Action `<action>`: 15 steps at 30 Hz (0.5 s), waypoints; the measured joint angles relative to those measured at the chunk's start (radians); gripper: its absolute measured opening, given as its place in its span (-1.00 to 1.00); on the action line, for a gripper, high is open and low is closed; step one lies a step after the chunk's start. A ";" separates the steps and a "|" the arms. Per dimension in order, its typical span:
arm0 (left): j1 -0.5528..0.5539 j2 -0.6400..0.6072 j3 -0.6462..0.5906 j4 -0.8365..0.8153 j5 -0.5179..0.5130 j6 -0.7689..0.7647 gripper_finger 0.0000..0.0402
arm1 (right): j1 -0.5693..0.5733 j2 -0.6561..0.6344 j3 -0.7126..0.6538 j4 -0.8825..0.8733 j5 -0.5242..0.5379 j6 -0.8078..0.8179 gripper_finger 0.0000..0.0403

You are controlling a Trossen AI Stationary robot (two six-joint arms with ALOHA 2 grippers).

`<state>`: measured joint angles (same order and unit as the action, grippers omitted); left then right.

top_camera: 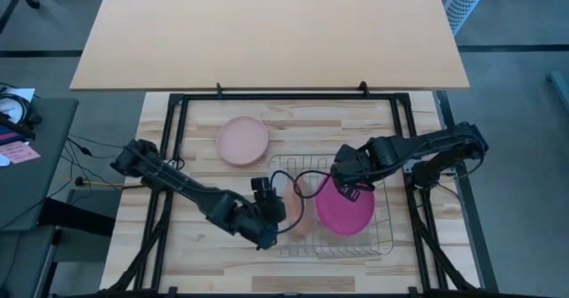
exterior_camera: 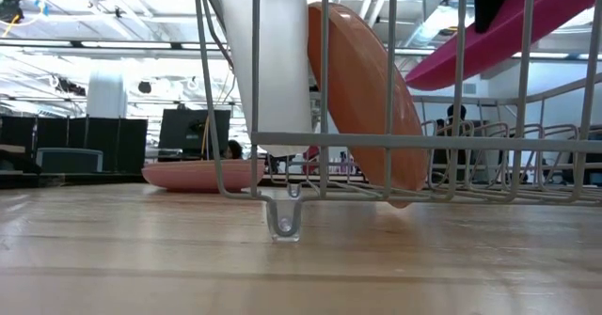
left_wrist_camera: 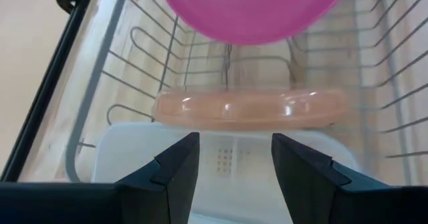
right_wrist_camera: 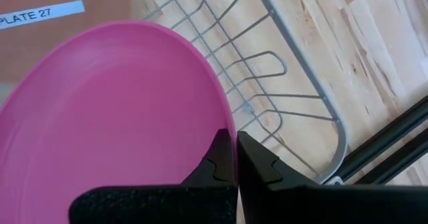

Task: Sort dishes
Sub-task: Put the pink plate in the dish rack

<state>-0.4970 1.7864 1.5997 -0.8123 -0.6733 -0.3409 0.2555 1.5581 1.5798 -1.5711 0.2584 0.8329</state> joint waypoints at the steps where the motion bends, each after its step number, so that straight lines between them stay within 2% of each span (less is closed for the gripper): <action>1: 0.007 0.006 -0.004 -0.002 0.001 0.003 -0.09 | -0.002 0.000 0.000 0.000 0.000 -0.001 -1.00; 15: 0.040 0.017 -0.006 0.088 0.013 0.082 -0.09 | 0.045 0.000 0.000 0.000 0.016 0.031 -1.00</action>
<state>-0.4567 1.8034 1.5940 -0.7246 -0.6605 -0.2590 0.3005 1.5585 1.5798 -1.5706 0.2740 0.8642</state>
